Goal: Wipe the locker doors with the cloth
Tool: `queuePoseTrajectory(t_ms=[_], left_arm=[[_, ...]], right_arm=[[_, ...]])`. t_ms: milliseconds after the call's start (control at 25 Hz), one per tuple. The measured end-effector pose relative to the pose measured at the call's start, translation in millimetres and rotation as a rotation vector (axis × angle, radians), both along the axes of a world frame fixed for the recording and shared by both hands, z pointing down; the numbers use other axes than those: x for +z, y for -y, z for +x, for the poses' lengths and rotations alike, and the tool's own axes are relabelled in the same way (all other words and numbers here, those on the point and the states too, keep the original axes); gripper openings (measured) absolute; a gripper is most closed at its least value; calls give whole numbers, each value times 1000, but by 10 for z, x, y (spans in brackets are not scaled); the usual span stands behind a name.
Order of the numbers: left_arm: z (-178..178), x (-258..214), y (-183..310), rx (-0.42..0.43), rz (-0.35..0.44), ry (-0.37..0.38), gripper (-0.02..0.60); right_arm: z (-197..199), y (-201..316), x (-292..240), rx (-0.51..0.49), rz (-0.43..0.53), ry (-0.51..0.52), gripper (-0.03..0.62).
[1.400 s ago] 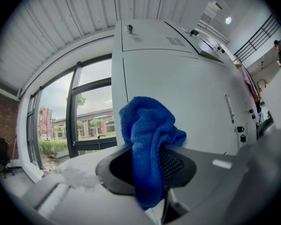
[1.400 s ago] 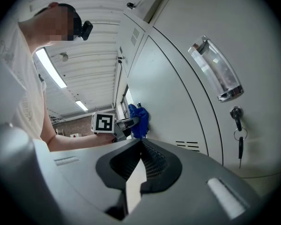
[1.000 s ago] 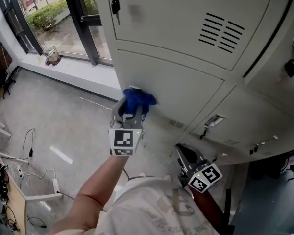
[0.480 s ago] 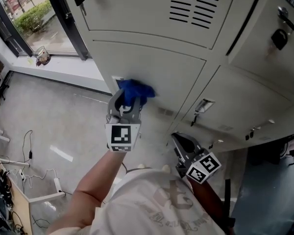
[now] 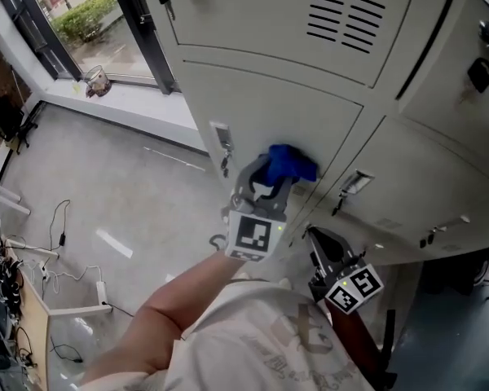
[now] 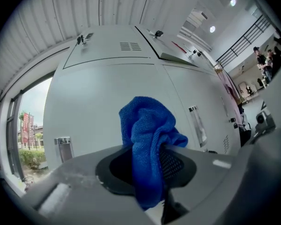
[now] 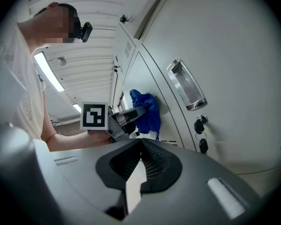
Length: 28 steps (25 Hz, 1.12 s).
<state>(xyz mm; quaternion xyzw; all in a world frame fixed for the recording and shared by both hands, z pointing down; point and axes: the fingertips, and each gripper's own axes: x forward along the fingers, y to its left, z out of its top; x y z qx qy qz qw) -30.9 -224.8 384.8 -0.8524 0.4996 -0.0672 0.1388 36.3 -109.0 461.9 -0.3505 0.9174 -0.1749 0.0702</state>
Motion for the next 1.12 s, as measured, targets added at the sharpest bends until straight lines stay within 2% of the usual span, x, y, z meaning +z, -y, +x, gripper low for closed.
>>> queuePoseTrajectory(t_ms=[400,600,680,760,920,1120], left_arm=[[479,61,-132,28,9,34,119],[808,274,-233,103,-19,39,120],[854,251,-243,111,-3,26,120],[812,238,-224,100,-5,35,120],[497,366,-114,1,-56,31,120],[87,312,20,-64,-41,78,120]], right_arm=[[282,-61,15,-31,10,-8,8],[421,-105,74,-49,-6,-13,8],[447,-116,102,-62,-14,-17,8],[440,-140,116,-78,-19,-21,8],[382,-170,140,-93,-29,-24,8],[187,-160,136,-110,-28,-23,8]])
